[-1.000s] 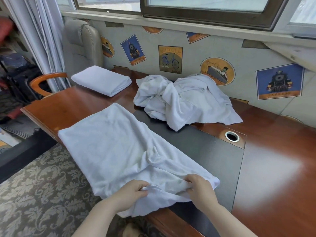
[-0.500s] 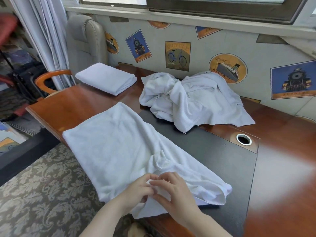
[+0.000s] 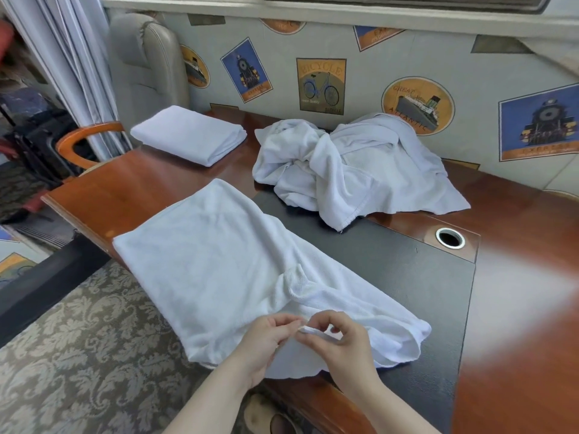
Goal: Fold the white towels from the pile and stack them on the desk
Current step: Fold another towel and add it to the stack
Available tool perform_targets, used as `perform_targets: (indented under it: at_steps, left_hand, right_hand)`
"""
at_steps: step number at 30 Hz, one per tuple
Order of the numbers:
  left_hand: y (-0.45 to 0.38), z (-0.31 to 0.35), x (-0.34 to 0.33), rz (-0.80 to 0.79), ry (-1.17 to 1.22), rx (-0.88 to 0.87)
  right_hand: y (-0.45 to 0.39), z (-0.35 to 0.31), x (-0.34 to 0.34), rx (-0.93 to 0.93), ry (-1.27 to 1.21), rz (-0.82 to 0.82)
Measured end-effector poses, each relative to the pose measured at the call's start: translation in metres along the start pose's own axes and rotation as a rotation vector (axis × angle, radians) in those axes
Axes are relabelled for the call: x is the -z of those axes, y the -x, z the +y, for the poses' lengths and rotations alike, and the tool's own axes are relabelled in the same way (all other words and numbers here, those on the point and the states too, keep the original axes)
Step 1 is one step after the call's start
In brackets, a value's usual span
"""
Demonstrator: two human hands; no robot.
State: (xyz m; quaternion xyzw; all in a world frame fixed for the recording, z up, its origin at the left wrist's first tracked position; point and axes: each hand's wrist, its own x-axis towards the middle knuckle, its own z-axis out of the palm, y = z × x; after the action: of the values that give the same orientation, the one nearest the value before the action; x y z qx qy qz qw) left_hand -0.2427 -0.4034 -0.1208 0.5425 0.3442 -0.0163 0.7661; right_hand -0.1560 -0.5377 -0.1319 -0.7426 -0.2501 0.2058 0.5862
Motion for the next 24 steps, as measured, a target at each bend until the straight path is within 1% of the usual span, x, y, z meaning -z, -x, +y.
perform_targets:
  at_steps: [2,4,6,10,14,18,20,22,24]
  left_hand:
    - [0.001,0.0,0.0,0.04,-0.051,-0.057]
    - [0.002,0.0,-0.001,0.022,-0.095,-0.115]
    - [0.004,0.001,-0.003,0.015,-0.115,-0.147]
    - [0.006,0.0,-0.007,0.071,-0.136,-0.213]
    - [0.01,-0.007,-0.009,0.009,-0.116,-0.152]
    - [0.014,-0.013,-0.007,-0.031,-0.131,-0.111]
    - [0.017,-0.013,-0.003,-0.022,-0.168,-0.097]
    - [0.019,-0.012,0.001,0.009,-0.199,-0.094]
    - [0.022,-0.011,0.002,-0.001,-0.215,-0.073]
  right_hand:
    - [0.003,-0.001,0.003,-0.013,-0.037,0.044]
    - [0.006,0.0,0.005,-0.001,-0.072,0.061]
    - [0.01,0.0,0.003,-0.011,-0.104,0.056]
    - [0.017,-0.001,-0.003,-0.014,-0.183,0.046]
    - [0.022,0.001,0.0,0.012,-0.164,0.06]
    - [0.028,0.006,0.004,0.014,-0.024,0.092]
    - [0.029,0.004,0.01,0.002,-0.01,0.014]
    - [0.032,0.001,0.016,0.012,-0.016,-0.128]
    - [0.035,-0.002,0.021,0.037,0.067,-0.176]
